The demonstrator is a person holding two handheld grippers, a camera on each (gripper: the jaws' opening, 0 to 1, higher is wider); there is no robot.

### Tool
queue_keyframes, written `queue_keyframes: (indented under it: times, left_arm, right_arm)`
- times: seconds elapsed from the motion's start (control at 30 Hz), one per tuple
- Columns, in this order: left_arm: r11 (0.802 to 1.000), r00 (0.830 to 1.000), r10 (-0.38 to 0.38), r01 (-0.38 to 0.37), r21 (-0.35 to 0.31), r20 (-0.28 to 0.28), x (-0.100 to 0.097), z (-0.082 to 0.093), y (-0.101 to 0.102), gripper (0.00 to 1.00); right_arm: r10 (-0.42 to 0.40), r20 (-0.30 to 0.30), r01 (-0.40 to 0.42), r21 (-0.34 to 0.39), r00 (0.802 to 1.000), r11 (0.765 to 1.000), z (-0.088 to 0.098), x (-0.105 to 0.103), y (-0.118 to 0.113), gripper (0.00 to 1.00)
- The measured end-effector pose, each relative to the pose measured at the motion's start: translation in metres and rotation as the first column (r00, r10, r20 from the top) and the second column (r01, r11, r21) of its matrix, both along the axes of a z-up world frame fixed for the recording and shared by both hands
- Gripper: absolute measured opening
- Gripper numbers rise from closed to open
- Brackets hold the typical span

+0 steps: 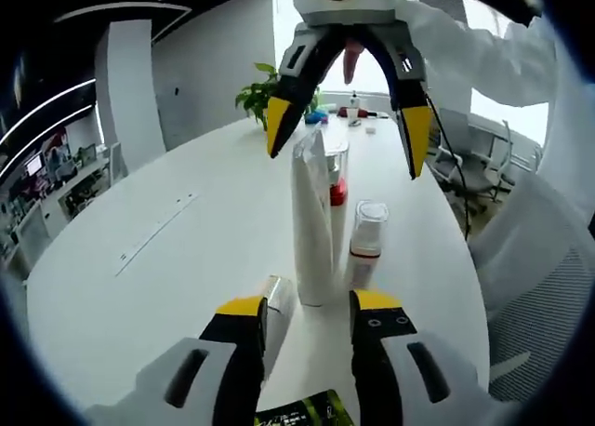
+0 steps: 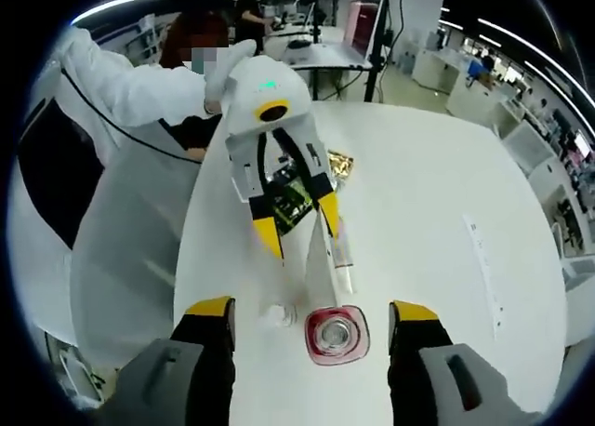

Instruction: Arrange the skincare products in the storage area until every visible bottle or jar stands upright without overlapping.

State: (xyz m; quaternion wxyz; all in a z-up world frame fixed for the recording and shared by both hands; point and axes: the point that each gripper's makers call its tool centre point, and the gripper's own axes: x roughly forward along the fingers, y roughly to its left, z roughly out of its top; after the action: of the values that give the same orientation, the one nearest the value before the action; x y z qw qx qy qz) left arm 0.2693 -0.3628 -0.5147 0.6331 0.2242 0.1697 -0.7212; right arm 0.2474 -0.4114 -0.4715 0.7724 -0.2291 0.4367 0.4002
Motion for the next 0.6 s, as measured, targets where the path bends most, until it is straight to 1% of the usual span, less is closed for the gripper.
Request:
queue_keyframes:
  times: [0.07, 0.2, 0.27, 0.4, 0.53, 0.6]
  left_arm:
    - [1.0, 1.0, 0.014, -0.014, 0.002, -0.007, -0.002, 0.001, 0.003, 0.4]
    - [0.999, 0.999, 0.037, -0.037, 0.004, -0.011, 0.001, 0.001, 0.009, 0.42]
    - [0.999, 0.999, 0.044, -0.044, 0.006, -0.018, 0.011, -0.001, 0.012, 0.46]
    - [0.999, 0.998, 0.054, -0.054, 0.003, -0.025, 0.026, -0.003, 0.019, 0.49]
    - [0.997, 0.997, 0.077, -0.077, -0.001, -0.03, 0.031, 0.0, 0.027, 0.56]
    - [0.997, 0.996, 0.082, -0.082, 0.001, -0.03, 0.03, 0.001, 0.03, 0.57]
  right_arm:
    - [-0.019, -0.005, 0.019, 0.001, 1.0, 1.0, -0.003, -0.003, -0.004, 0.66]
    - [-0.047, -0.017, 0.047, 0.002, 0.999, 0.999, -0.008, -0.01, -0.009, 0.69]
    - [-0.061, -0.019, 0.061, 0.008, 0.998, 0.998, -0.01, -0.013, -0.012, 0.7]
    - [-0.091, -0.021, 0.091, 0.007, 0.996, 0.996, -0.014, -0.019, -0.016, 0.73]
    - [-0.114, -0.017, 0.115, 0.014, 0.993, 0.993, -0.017, -0.025, -0.017, 0.76]
    - [-0.122, -0.013, 0.122, 0.012, 0.992, 0.992, -0.019, -0.027, -0.017, 0.78]
